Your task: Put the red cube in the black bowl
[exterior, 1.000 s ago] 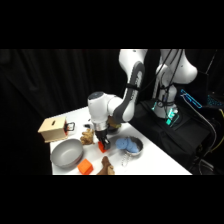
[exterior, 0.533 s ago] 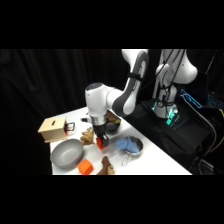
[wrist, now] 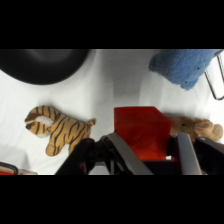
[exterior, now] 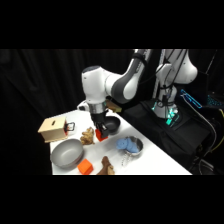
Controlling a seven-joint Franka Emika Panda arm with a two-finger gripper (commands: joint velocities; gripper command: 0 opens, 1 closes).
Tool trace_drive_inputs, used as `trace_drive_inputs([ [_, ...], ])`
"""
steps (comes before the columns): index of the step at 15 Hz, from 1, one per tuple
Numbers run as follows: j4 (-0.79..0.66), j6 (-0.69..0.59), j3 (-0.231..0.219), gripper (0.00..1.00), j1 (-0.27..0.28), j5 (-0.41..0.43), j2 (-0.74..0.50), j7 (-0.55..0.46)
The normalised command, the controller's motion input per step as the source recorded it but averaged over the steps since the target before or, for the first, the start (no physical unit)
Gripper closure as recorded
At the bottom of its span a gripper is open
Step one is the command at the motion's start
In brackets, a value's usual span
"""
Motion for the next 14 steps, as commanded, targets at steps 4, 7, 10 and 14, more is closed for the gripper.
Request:
trace_drive_inputs([
  [4,-0.31,-0.1,-0.075,0.77,-0.02,-0.118,-0.42,0.07],
  [7,-0.33,-0.04,-0.066,0.77,-0.069,-0.109,-0.4,0.03],
  [10,-0.3,-0.01,-0.059,0.77,-0.089,-0.106,-0.36,0.0],
  [14,-0.25,0.01,-0.055,0.77,-0.097,-0.1,-0.29,-0.01],
])
